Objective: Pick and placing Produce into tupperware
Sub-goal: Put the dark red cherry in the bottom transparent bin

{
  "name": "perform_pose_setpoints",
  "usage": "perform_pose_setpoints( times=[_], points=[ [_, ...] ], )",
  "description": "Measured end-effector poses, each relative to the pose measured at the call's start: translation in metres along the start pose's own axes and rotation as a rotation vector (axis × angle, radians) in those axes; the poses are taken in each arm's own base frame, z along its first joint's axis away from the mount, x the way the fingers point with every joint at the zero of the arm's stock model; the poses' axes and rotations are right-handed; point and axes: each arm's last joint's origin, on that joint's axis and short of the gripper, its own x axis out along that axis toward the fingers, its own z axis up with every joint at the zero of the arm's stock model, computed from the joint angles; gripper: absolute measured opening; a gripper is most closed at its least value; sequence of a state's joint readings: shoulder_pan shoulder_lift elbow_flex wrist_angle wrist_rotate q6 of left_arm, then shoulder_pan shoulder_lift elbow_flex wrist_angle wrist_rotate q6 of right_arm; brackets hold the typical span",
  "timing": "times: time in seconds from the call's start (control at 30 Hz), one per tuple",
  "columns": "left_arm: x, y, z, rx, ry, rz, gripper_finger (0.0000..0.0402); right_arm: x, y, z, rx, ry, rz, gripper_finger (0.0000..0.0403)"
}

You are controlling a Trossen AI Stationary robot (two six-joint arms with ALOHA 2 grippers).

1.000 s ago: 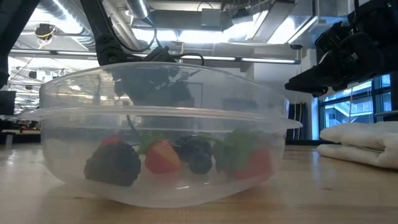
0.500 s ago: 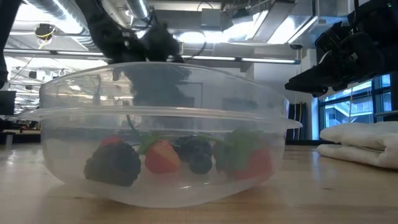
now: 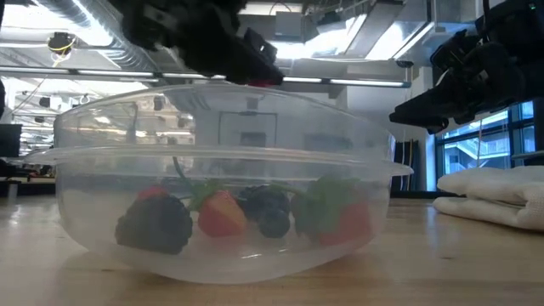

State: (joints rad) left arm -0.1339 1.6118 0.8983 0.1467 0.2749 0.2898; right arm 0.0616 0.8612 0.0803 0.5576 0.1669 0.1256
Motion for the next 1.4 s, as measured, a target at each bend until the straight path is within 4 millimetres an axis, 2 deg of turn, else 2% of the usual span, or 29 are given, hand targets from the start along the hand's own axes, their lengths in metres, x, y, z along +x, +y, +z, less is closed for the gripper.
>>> perform_pose_setpoints(
  times=[0.23, 0.4, 0.73, 0.97, 1.1, 1.4],
  points=[
    [0.015, -0.036, 0.003, 0.006, 0.032, -0.027, 0.0077, 0.0, 0.0, 0.0, 0.005, 0.0, 0.0, 0.0149],
    [0.035, -0.05, -0.003, 0.015, 0.017, -0.057, 0.0072, 0.0, 0.0, 0.0, 0.038, 0.0, 0.001, 0.0149],
    [0.057, -0.052, -0.028, -0.107, 0.103, -0.068, 0.0078, 0.0, 0.0, 0.0, 0.054, 0.002, 0.001, 0.0149],
    [0.055, -0.052, -0.031, -0.148, 0.149, -0.071, 0.0079, 0.0, 0.0, 0.0, 0.052, 0.002, 0.001, 0.0149],
    [0.054, -0.052, -0.024, -0.207, 0.237, -0.078, 0.0078, 0.0, 0.0, 0.0, 0.051, 0.002, 0.001, 0.0149],
    [0.049, -0.051, 0.007, -0.204, 0.384, -0.055, 0.0071, 0.0, 0.0, 0.0, 0.048, 0.003, 0.001, 0.0149]
  ],
)
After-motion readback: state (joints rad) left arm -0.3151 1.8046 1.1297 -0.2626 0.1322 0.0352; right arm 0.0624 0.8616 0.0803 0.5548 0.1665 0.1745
